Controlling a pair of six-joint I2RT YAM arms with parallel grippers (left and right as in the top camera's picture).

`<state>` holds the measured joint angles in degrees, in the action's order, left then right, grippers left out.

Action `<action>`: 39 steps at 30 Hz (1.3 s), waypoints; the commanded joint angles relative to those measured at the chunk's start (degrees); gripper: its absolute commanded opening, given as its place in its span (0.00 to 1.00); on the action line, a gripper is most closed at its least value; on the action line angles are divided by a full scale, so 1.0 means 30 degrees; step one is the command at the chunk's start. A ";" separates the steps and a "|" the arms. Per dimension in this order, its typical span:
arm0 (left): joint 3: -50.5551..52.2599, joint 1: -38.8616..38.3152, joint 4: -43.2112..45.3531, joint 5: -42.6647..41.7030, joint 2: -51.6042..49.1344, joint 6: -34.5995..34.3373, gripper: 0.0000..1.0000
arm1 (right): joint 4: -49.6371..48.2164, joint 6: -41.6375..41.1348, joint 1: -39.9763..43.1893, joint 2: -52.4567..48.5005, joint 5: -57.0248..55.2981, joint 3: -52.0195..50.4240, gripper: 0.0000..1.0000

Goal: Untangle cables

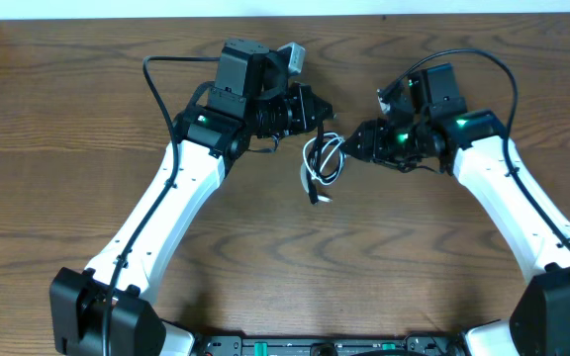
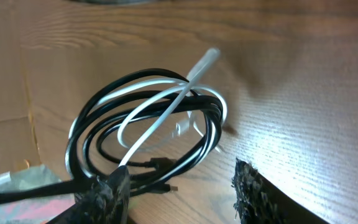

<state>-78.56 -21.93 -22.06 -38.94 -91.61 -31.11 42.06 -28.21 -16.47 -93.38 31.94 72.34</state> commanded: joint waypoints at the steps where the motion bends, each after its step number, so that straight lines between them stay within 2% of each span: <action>1: -0.0168 0.0044 0.0073 -0.0386 0.0175 -0.0328 0.08 | 0.0015 -0.1042 -0.0452 -0.1093 -0.0823 -0.0138 0.49; 8: -0.0168 0.0044 0.0080 -0.0393 0.0175 -0.0889 0.08 | -0.1086 -0.1639 -0.0882 -0.3322 -0.0809 -0.0138 0.48; 15: -0.0168 0.0044 0.0073 -0.0386 0.0175 -0.1035 0.08 | -0.4612 -0.1872 -0.1231 -0.5136 -0.0117 -0.0138 0.47; 19: -0.0168 0.0160 0.0073 -0.0379 0.0175 -0.1027 0.07 | -0.4473 -0.1661 -0.1166 -0.5340 -0.1239 -0.0138 0.29; 22: -0.0168 0.0546 0.0073 -0.0379 0.0175 -0.1027 0.07 | -0.3781 -0.0721 -0.0947 -0.5340 -0.1603 -0.0138 0.01; 29: -0.0160 0.1909 -0.0933 0.0794 0.0175 -0.0503 0.07 | -0.1290 0.1603 0.0335 -0.4823 -0.1603 -0.0131 0.01; 39: -0.0138 0.2557 -0.7803 0.8131 -0.0058 0.2535 0.08 | 0.1836 0.5450 0.2645 0.0044 -0.1690 -0.0131 0.01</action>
<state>-78.35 -15.31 -43.09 -25.96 -91.66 -28.23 46.30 -17.67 -10.09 -97.95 28.80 72.14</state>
